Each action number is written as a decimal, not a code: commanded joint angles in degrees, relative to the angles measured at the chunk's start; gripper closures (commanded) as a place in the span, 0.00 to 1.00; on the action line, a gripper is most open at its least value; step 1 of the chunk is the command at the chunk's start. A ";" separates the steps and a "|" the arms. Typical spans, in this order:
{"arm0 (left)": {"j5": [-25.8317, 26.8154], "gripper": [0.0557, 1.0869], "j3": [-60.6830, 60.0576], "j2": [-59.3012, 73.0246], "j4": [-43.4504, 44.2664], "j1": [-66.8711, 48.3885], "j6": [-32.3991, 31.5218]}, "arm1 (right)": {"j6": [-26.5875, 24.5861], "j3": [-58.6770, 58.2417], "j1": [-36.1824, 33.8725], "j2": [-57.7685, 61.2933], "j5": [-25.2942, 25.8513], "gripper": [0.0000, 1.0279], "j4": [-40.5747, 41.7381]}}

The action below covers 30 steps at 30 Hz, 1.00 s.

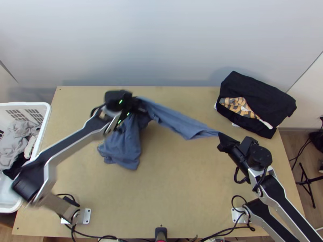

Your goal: Fold the t-shirt

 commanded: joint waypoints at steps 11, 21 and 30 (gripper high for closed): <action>4.09 0.10 40.58 34.33 -21.17 0.21 -6.79 | 1.46 1.76 -3.14 6.91 0.08 0.97 3.50; 4.62 0.07 31.71 17.10 -32.07 4.17 1.12 | 1.54 2.64 -3.84 7.62 -1.07 0.97 3.33; 4.62 0.07 24.23 9.28 -44.46 9.70 13.24 | 1.81 4.39 -5.16 10.34 -1.77 0.97 3.59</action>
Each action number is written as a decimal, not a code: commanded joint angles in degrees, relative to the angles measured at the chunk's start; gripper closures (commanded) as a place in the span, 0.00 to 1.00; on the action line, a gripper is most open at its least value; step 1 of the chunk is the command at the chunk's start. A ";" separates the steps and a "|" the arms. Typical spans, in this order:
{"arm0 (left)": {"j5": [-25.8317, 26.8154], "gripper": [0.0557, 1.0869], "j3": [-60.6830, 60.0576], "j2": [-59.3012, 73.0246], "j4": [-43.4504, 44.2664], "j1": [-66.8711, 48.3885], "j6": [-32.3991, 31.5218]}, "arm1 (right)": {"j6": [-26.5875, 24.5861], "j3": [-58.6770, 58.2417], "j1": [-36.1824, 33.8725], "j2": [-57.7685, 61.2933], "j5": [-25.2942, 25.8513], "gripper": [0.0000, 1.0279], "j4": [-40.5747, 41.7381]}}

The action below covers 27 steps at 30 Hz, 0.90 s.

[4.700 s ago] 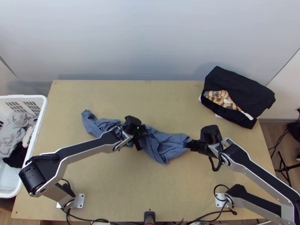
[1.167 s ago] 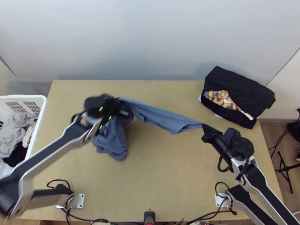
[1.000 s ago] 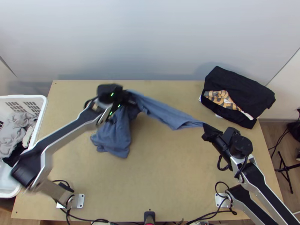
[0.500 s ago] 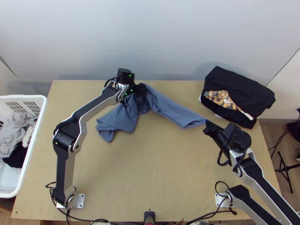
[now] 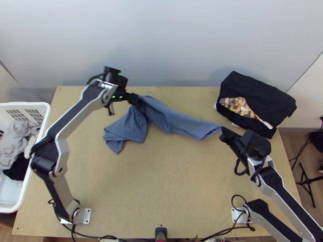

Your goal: Fold the t-shirt

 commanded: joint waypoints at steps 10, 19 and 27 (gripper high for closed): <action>-0.02 0.05 -8.09 -8.64 -17.73 -3.40 14.12 | 0.37 1.97 -2.13 1.51 -1.45 0.97 -0.17; -2.21 0.27 -21.71 -13.47 -19.93 -18.17 13.59 | 0.54 2.06 -2.83 2.04 -1.97 0.97 0.18; -11.53 0.48 -24.52 -7.84 -12.28 -24.94 4.19 | 0.54 2.33 -3.88 1.51 -2.06 0.97 0.18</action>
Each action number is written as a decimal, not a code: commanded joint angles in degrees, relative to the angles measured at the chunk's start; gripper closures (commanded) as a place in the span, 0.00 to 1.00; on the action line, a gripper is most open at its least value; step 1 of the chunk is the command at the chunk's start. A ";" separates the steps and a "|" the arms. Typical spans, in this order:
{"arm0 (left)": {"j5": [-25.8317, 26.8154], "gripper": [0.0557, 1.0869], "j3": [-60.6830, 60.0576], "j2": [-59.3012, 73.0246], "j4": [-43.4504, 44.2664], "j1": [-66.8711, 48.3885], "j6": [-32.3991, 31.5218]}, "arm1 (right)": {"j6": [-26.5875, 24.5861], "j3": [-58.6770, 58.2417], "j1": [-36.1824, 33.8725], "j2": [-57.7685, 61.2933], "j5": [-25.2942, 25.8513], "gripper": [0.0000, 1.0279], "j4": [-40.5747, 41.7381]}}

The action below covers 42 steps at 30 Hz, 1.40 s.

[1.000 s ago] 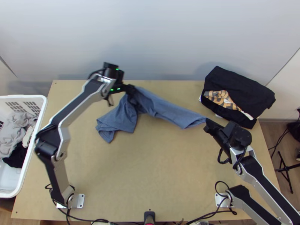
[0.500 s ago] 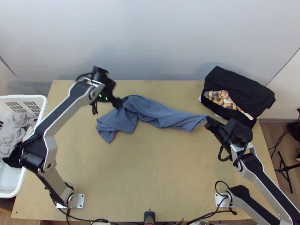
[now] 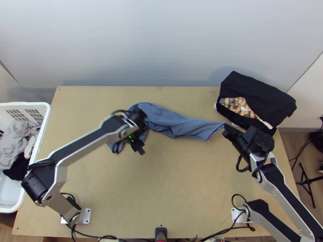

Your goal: Fold the t-shirt

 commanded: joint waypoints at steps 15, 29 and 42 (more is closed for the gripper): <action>-13.78 0.26 -3.74 8.77 14.44 -2.32 -0.80 | -0.16 0.40 0.03 -0.79 0.06 0.97 -0.35; -7.72 0.96 4.08 10.09 13.91 3.04 -0.80 | -0.25 -0.12 -0.23 -1.75 0.15 0.97 -1.22; 9.25 0.96 30.01 19.23 -2.79 24.93 -7.21 | -0.33 -0.39 -0.05 -1.84 0.06 0.97 -1.58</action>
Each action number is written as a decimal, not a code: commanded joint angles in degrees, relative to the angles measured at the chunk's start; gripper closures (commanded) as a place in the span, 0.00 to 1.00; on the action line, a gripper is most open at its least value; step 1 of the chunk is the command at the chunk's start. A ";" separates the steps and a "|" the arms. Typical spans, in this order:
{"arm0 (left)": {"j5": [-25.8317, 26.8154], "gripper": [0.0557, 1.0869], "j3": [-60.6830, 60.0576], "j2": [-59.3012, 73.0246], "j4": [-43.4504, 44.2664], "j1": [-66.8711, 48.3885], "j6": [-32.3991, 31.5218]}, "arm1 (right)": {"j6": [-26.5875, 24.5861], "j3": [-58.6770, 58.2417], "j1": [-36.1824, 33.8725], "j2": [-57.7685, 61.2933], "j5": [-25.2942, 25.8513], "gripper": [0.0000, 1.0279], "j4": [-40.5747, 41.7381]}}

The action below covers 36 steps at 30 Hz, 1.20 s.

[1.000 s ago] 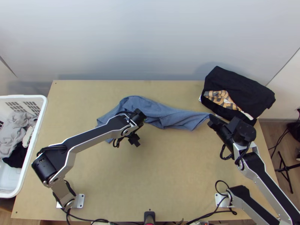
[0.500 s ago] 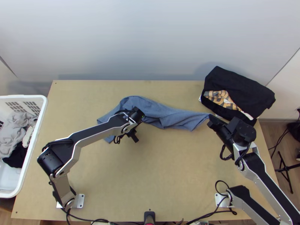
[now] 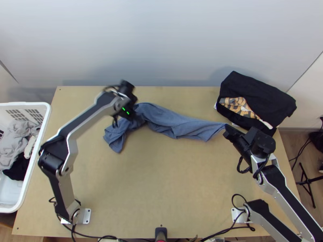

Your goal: Fold the t-shirt

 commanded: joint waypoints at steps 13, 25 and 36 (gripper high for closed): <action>11.35 0.96 26.47 19.79 -8.53 22.06 -5.33 | 0.06 -0.96 0.21 -2.05 0.26 0.97 -1.23; 14.87 0.24 29.28 21.02 -9.49 22.68 -12.89 | 0.06 -2.19 0.30 -3.63 0.52 0.97 -2.20; 21.28 0.07 30.77 18.21 -16.53 23.91 -15.00 | 0.15 -2.98 0.38 -3.98 0.70 0.97 -2.20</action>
